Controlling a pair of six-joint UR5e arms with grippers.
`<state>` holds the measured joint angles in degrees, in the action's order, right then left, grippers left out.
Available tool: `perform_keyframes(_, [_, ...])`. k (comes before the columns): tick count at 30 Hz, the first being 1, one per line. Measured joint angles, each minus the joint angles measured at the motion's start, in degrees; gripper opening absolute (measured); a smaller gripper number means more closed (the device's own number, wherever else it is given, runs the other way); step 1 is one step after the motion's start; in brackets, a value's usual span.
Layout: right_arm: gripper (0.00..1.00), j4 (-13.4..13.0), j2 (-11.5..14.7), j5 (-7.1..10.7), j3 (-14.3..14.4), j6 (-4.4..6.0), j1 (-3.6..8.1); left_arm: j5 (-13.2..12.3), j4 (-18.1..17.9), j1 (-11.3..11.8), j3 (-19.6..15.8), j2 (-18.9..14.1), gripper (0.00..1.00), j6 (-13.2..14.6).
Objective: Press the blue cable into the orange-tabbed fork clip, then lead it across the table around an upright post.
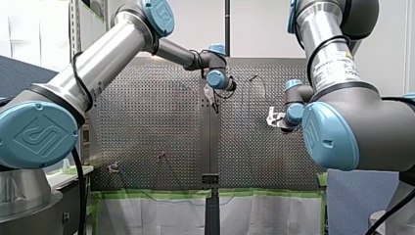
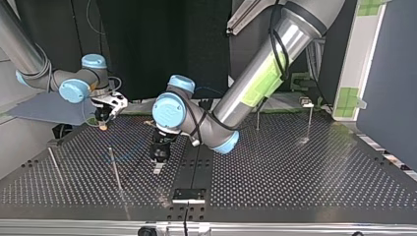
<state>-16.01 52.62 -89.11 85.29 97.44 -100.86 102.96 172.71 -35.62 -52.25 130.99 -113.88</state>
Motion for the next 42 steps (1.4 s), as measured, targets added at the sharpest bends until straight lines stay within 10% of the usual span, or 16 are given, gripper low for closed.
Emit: perform_keyframes(42, [0.00,-4.93,-10.44,-1.76,1.15,1.01,-0.09,1.05,4.46,0.74,-1.76,0.00,0.99,1.62])
